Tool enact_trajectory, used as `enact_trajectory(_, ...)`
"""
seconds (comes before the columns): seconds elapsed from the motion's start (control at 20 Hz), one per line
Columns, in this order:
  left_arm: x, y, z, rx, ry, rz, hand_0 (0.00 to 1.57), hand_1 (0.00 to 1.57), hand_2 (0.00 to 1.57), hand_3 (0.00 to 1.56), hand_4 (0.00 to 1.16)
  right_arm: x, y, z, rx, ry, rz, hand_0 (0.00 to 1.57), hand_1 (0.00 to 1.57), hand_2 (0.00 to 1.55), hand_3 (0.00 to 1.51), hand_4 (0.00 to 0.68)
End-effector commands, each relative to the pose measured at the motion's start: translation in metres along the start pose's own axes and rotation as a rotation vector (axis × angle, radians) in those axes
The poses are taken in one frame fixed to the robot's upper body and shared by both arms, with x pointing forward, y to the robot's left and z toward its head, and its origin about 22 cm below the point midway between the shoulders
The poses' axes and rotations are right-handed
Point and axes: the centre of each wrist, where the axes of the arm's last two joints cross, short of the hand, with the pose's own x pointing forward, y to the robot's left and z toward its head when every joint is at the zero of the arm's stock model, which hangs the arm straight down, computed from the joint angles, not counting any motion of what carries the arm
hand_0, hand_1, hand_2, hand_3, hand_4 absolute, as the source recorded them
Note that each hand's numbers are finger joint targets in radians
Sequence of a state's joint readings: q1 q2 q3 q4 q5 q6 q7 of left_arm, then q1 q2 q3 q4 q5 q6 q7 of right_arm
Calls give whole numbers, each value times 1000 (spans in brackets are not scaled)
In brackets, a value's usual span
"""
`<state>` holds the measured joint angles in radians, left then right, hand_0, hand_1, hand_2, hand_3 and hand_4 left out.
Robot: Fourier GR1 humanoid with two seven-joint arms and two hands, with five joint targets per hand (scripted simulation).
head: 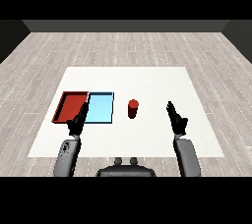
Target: Pick the red can and put it in the red box
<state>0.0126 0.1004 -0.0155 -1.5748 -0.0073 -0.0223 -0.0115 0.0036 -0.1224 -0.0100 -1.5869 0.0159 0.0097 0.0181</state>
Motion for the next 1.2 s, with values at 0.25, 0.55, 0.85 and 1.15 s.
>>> enact_trajectory(0.25, 18, -2, -20, 8, -24, 20, 0, 0, 0, 0, 0, 10, -21, 2, -25, -35, -68, 0, 0, 0, 0, 0)
enact_trajectory(0.55, 11, -2, -10, 25, -462, 118, 0, 0, 0, 0, 0, 3, -22, 5, 55, -365, -166, 0, 0, 0, 0, 0)
enact_trajectory(0.85, 9, 17, -8, 36, -480, 128, 0, 0, 0, 0, 0, -2, -38, -9, 51, -385, -156, 0, 0, 0, 0, 0)
enact_trajectory(1.15, -5, 8, 1, 17, -466, 130, 0, 0, 0, 0, 0, -23, -29, -8, 38, -360, -151, 0, 0, 0, 0, 0)
